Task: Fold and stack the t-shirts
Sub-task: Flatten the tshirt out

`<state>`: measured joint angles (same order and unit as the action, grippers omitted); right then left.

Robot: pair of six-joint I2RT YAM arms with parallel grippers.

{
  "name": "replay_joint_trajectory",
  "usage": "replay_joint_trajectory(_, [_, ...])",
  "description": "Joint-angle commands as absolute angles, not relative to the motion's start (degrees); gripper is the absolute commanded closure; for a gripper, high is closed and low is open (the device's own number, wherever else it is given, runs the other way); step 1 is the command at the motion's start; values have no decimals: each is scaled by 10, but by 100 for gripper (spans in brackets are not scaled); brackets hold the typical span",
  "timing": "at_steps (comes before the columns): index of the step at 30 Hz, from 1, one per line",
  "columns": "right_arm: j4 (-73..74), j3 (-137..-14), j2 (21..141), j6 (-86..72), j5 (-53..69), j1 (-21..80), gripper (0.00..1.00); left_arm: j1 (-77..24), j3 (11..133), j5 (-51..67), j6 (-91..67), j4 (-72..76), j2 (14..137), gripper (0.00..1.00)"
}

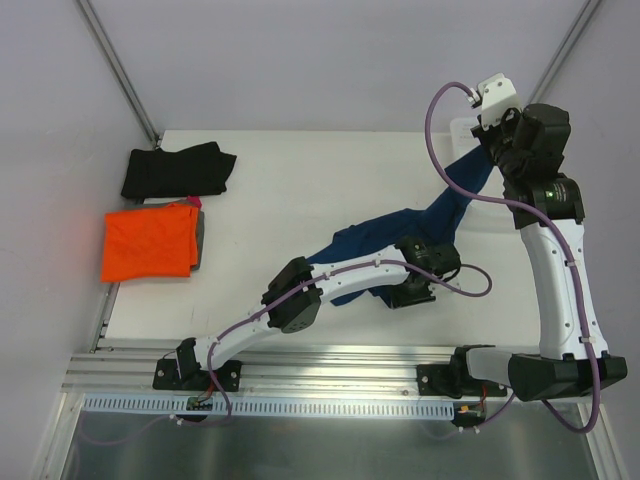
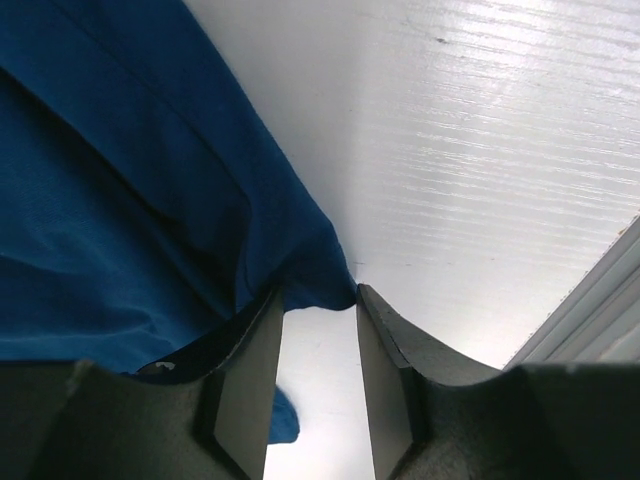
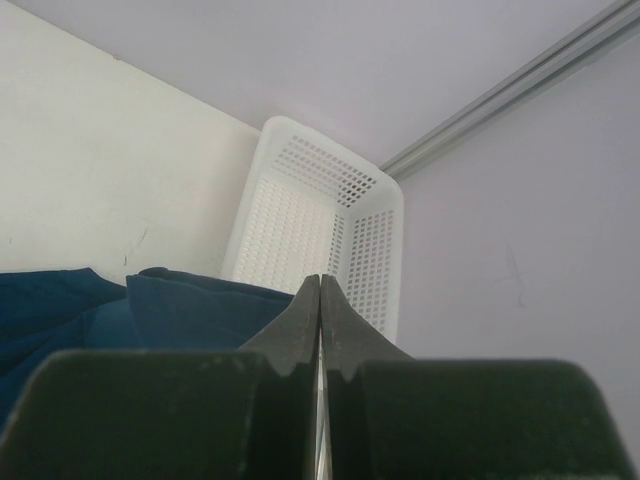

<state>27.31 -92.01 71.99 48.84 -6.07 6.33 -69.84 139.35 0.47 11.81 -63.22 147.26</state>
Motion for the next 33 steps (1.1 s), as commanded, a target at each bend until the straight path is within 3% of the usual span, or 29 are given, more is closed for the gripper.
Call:
replay_joint_trajectory(1, [246, -939, 715, 478, -52, 59, 99, -706, 1407, -15, 125, -641, 1432, 65])
replay_joint_trajectory(17, [249, -916, 708, 480, -51, 57, 99, -706, 1379, -7, 122, -620, 1474, 66])
replay_joint_trajectory(18, [249, -914, 708, 480, -51, 59, 100, -705, 1379, -1, 121, -620, 1476, 68])
replay_joint_trajectory(21, [248, -911, 707, 480, -51, 59, 99, -705, 1379, -1, 121, -620, 1480, 86])
replay_joint_trajectory(22, [247, -910, 706, 481, -51, 58, 100, -705, 1379, -1, 121, -621, 1481, 100])
replay_joint_trajectory(33, [240, -931, 701, 490, -62, 56, 99, -666, 1380, -54, 142, -641, 1403, 100])
